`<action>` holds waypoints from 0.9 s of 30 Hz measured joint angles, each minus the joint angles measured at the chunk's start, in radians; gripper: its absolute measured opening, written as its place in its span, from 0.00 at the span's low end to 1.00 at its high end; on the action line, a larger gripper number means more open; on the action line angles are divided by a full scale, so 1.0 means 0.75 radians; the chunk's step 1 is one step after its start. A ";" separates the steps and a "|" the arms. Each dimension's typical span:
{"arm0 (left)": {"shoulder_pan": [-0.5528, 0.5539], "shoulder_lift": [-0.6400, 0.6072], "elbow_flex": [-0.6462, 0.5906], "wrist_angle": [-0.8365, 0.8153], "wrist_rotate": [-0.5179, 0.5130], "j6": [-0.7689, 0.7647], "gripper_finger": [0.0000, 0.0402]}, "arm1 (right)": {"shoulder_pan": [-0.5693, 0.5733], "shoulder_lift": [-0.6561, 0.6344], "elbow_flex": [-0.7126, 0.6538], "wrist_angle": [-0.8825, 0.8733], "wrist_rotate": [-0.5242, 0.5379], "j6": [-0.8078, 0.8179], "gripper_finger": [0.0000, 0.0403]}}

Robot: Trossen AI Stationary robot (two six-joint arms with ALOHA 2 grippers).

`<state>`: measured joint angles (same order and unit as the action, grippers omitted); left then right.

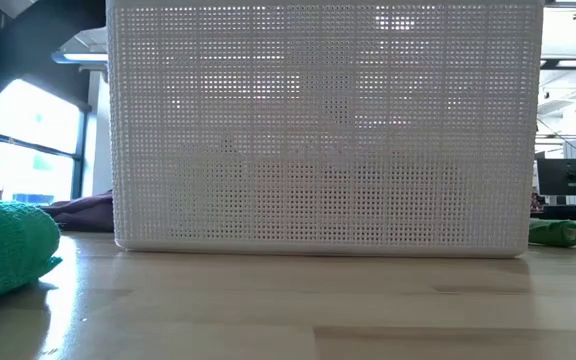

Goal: Pick & place medical supplies in basket/bin
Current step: Put the white mailer bag into the white bin

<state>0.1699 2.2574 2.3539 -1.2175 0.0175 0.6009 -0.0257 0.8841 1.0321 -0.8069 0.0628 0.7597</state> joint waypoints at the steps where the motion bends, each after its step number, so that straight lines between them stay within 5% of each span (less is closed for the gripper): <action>1: 0.000 0.000 0.000 -0.012 0.003 0.001 0.58 | 0.000 0.000 0.000 0.005 0.001 0.000 0.66; 13: 0.001 0.020 -0.012 -0.058 -0.039 -0.004 0.45 | 0.000 0.000 0.000 0.016 0.057 0.035 0.66; 27: 0.002 0.016 0.001 -0.276 -0.101 -0.150 0.05 | 0.000 0.000 0.000 0.016 0.056 0.036 0.66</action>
<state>0.1711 2.2692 2.3547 -1.4241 -0.0582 0.4887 -0.0257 0.8841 1.0321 -0.7952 0.1051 0.7864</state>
